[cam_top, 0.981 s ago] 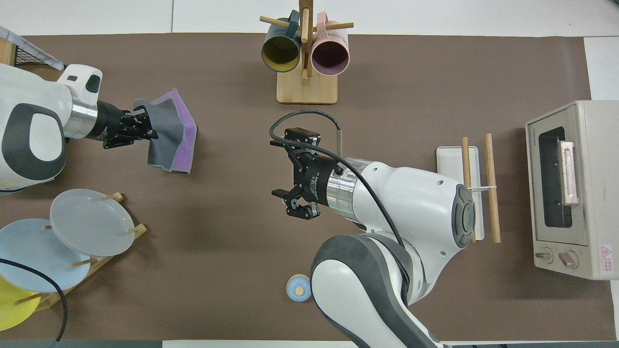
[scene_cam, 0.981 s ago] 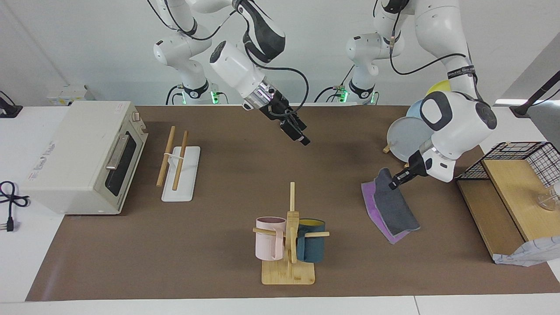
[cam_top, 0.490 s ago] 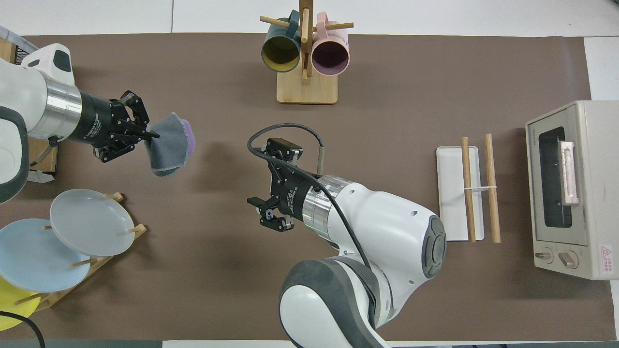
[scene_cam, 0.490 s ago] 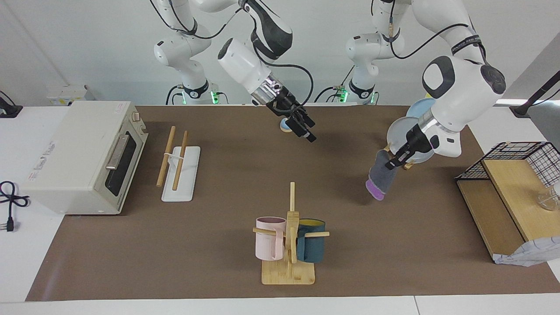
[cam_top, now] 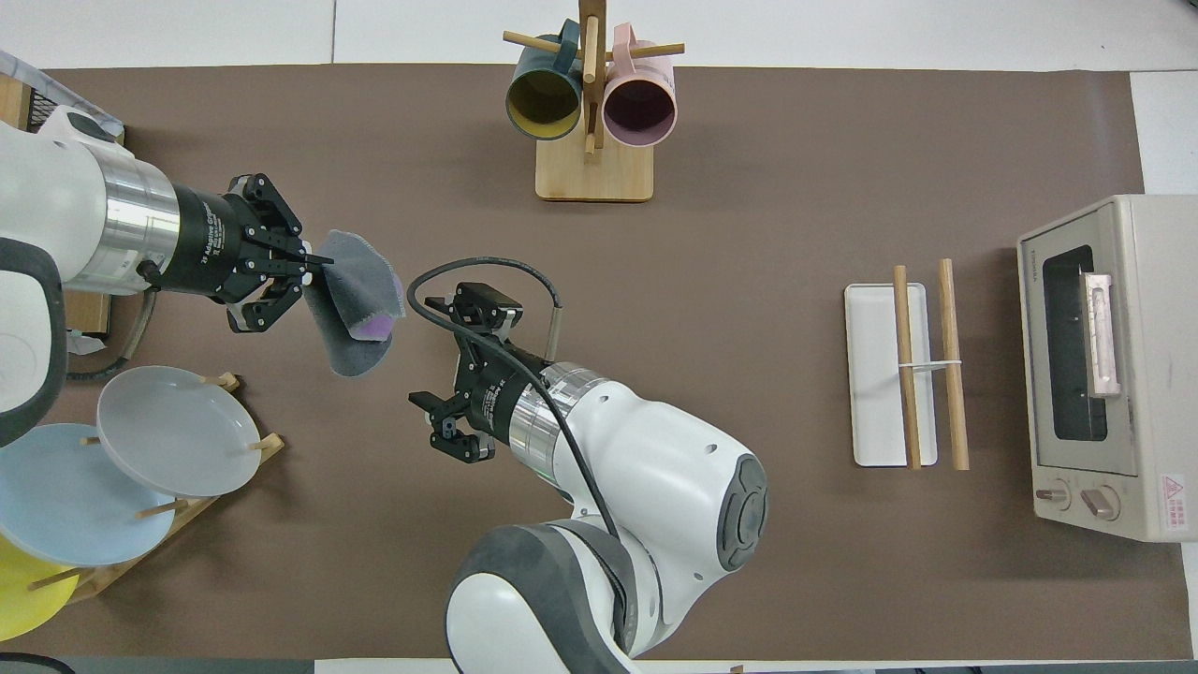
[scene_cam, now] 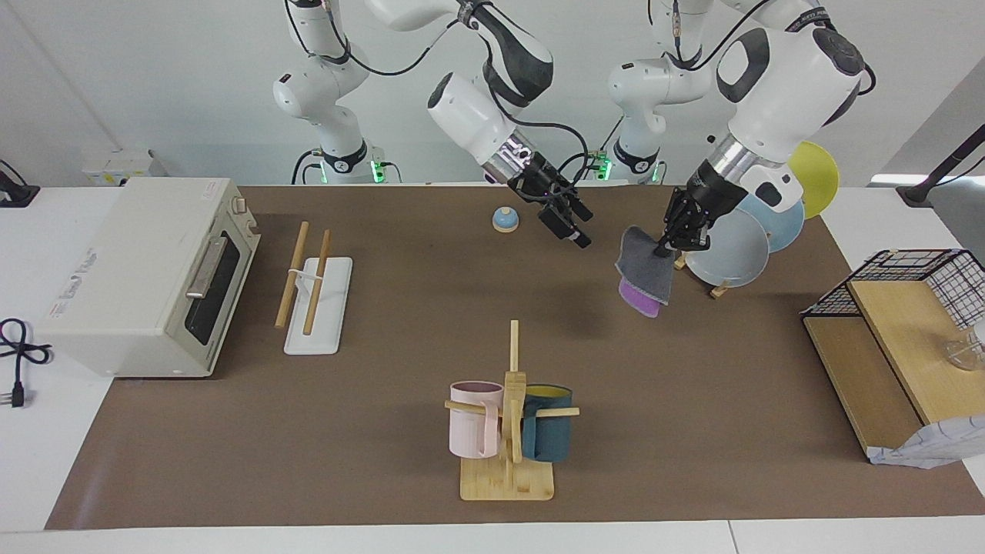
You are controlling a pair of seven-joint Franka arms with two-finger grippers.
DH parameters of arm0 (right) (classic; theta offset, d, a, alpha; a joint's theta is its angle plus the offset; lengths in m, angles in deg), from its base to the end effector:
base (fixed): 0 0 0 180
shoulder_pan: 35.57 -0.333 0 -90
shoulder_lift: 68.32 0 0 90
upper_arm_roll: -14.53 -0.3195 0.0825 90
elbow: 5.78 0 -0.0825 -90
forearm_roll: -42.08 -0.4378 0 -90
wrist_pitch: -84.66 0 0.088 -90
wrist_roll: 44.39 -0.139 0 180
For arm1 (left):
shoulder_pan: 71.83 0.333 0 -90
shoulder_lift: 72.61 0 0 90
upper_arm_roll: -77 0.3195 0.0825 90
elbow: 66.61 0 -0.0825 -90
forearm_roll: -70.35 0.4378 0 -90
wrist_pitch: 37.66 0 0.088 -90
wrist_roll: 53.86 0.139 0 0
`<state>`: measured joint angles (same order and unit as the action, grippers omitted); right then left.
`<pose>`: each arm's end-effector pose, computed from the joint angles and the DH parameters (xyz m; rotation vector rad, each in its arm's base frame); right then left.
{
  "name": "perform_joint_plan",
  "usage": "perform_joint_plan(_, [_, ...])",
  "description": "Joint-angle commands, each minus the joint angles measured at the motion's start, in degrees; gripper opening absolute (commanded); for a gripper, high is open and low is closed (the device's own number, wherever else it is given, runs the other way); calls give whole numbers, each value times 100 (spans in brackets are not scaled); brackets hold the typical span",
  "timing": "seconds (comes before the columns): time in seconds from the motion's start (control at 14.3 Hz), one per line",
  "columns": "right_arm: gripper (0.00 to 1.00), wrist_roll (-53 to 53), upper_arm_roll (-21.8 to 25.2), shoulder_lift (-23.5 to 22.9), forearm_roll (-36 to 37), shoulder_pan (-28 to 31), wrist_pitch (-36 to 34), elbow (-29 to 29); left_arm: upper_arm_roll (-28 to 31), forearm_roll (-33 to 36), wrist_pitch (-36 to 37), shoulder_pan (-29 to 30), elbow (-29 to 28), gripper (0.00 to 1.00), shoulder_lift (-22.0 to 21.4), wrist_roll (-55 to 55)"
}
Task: Fold towel and hang on rack
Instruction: 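Grasp the folded towel with the right gripper from the left gripper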
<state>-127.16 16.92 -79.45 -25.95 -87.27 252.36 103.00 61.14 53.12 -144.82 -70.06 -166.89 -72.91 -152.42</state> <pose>0.5001 0.5034 0.4255 -1.4836 1.6117 0.4026 0.6051 -0.1848 0.5359 2.0523 2.0009 -0.2505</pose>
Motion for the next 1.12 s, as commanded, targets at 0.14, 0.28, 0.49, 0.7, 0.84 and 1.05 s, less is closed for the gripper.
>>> perform_joint_plan(0.14, [100,-187,-1,-134,-105,-43,61,-504,-40,9,-192,-19,-176,0,-181,-1242])
perform_joint_plan(0.28, [100,-214,7,-545,-88,-24,35,-1032,-40,18,-192,-19,-211,0,-190,-1446])
perform_joint_plan(0.49, [100,-196,7,-679,-61,169,-53,-1192,-40,18,-192,-19,-220,0,-199,-1473])
perform_joint_plan(0.7, [100,-170,7,-898,-53,169,-53,-1351,-40,9,-183,-19,-220,0,-199,-1508])
perform_joint_plan(0.84, [100,-188,7,-1188,-35,187,-53,-1604,-40,18,-183,-19,-220,0,-199,-1543])
perform_joint_plan(1.05, [100,-188,7,-1558,-17,187,-71,-2080,-40,9,-192,-19,-220,0,-199,-1587])
